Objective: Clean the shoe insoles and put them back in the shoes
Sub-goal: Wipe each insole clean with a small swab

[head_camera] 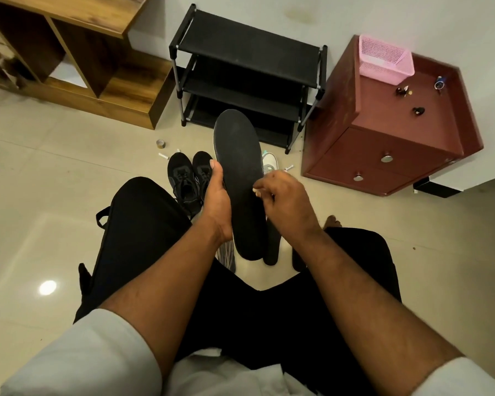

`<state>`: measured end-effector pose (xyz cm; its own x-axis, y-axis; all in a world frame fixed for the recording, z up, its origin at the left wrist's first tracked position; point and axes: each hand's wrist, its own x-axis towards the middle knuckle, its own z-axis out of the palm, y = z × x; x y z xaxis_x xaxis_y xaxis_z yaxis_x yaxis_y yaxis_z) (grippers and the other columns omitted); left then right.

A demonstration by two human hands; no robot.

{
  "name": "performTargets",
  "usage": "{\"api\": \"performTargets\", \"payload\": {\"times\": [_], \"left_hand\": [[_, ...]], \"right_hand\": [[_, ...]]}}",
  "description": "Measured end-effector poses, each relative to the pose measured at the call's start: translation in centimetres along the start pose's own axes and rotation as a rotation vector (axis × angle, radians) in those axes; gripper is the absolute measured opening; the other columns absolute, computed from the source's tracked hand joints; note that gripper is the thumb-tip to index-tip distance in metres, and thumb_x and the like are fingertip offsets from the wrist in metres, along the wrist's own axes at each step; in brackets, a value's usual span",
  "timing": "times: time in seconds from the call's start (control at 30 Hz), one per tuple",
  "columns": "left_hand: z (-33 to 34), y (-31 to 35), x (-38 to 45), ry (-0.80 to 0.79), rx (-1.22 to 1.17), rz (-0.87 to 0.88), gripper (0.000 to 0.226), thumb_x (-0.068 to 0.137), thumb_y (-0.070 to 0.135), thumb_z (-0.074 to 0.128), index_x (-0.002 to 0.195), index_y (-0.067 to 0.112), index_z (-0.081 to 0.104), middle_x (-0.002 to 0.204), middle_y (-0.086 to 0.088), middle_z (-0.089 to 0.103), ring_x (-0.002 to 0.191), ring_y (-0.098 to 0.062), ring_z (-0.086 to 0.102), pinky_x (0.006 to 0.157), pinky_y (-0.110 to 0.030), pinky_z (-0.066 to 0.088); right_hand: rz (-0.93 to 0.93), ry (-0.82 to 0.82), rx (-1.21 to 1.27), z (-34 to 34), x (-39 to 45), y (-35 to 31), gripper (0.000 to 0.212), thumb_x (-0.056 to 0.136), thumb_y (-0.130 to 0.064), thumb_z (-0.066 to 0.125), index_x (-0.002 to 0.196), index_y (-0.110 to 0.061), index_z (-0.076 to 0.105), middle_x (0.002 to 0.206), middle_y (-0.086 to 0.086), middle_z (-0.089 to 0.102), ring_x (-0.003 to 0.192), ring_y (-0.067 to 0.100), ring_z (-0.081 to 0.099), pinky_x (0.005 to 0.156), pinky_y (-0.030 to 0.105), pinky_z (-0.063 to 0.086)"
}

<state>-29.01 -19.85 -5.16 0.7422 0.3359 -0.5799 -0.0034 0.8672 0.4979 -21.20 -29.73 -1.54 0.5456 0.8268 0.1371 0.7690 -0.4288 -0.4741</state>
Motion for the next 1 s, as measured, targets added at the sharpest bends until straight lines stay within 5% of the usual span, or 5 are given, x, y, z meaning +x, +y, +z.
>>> {"api": "performTargets", "payload": {"times": [0.17, 0.33, 0.57, 0.83, 1.0], "left_hand": [[-1.0, 1.0, 0.6, -0.032, -0.079, -0.014, 0.103, 0.082, 0.087, 0.02, 0.124, 0.007, 0.066, 0.115, -0.013, 0.069, 0.101, -0.026, 0.064, 0.092, -0.04, 0.05], [-1.1, 0.3, 1.1, -0.036, -0.034, -0.029, 0.099, 0.08, 0.088, 0.021, 0.133, 0.013, 0.059, 0.131, -0.014, 0.063, 0.125, -0.029, 0.056, 0.109, -0.049, 0.041], [-0.4, 0.2, 0.2, -0.094, 0.062, -0.09, 0.083, 0.089, 0.079, 0.021, 0.127, 0.018, 0.062, 0.109, -0.013, 0.073, 0.091, -0.025, 0.073, 0.077, -0.039, 0.057], [-1.1, 0.7, 0.6, -0.089, -0.056, -0.017, 0.082, 0.09, 0.076, 0.029, 0.132, 0.012, 0.06, 0.13, -0.017, 0.063, 0.118, -0.031, 0.061, 0.1, -0.045, 0.048], [-0.8, 0.4, 0.8, -0.109, -0.077, -0.034, 0.088, 0.09, 0.078, 0.023, 0.12, 0.007, 0.065, 0.121, -0.016, 0.066, 0.1, -0.029, 0.062, 0.087, -0.042, 0.051]], "right_hand": [[-0.098, -0.141, 0.004, 0.9, -4.4, -0.8, 0.019, 0.084, -0.001, 0.064, 0.099, -0.009, 0.072, 0.094, 0.006, 0.067, 0.089, 0.018, 0.058, 0.08, 0.028, 0.049], [-0.11, -0.13, -0.023, 0.9, -3.5, -0.1, 0.02, 0.083, -0.001, 0.065, 0.099, -0.01, 0.073, 0.094, 0.004, 0.066, 0.089, 0.015, 0.057, 0.079, 0.023, 0.046], [-0.153, -0.104, -0.176, -1.7, 3.7, 0.3, 0.019, 0.088, -0.002, 0.058, 0.101, -0.008, 0.07, 0.1, 0.009, 0.064, 0.096, 0.022, 0.057, 0.086, 0.033, 0.048], [-0.245, -0.196, -0.188, -0.5, -0.9, 0.2, 0.019, 0.086, -0.003, 0.061, 0.1, -0.012, 0.071, 0.096, 0.005, 0.065, 0.089, 0.016, 0.055, 0.08, 0.021, 0.039], [-0.287, -0.225, -0.079, 0.1, -5.4, 0.0, 0.025, 0.084, -0.002, 0.053, 0.099, -0.008, 0.072, 0.095, 0.007, 0.066, 0.087, 0.022, 0.057, 0.076, 0.027, 0.046]]}}
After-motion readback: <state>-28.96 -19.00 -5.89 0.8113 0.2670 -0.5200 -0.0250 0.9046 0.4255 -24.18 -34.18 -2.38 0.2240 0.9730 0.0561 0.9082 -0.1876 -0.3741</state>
